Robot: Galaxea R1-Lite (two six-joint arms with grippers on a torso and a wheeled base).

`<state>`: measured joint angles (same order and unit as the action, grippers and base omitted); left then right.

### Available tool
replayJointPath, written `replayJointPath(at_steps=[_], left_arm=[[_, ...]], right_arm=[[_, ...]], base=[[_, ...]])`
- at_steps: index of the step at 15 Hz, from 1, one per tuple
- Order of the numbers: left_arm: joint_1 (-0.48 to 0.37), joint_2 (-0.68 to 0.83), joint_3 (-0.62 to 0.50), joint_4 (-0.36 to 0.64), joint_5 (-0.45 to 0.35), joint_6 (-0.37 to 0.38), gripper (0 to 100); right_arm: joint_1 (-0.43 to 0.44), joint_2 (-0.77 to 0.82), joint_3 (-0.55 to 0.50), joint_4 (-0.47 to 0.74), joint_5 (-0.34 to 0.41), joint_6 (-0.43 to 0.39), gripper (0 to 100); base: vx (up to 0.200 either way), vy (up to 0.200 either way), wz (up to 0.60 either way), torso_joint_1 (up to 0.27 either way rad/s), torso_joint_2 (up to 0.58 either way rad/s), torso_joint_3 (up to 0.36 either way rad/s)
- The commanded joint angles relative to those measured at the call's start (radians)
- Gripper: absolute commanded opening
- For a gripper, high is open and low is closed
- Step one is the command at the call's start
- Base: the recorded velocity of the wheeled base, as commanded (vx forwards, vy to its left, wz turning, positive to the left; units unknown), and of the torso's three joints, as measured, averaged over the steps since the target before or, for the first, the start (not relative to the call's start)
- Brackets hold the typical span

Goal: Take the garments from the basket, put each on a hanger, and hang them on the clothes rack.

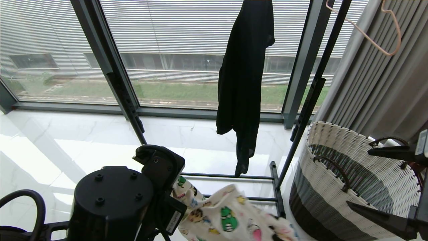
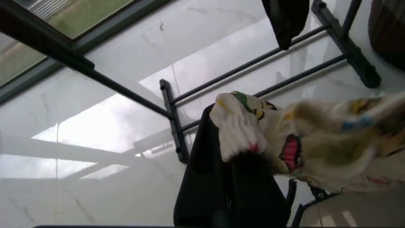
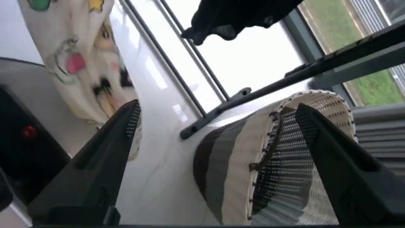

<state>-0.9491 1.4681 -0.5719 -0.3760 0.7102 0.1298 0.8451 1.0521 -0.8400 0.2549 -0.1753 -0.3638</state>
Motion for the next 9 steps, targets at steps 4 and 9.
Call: replayJointPath(at_steps=[4, 9], left_arm=[[0.061, -0.011, -0.002, -0.003, 0.002, 0.005, 0], [0.377, -0.247, 0.017, 0.04, -0.276, 0.297, 0]], right_arm=[[-0.029, -0.1, 0.007, 0.0, 0.042, 0.108, 100], [-0.532, -0.124, 0.041, 0.004, -0.033, 0.115, 100]], base=[[0.0, 0.0, 0.0, 0.0, 0.0, 0.0], [0.0, 0.0, 0.0, 0.0, 0.0, 0.0]])
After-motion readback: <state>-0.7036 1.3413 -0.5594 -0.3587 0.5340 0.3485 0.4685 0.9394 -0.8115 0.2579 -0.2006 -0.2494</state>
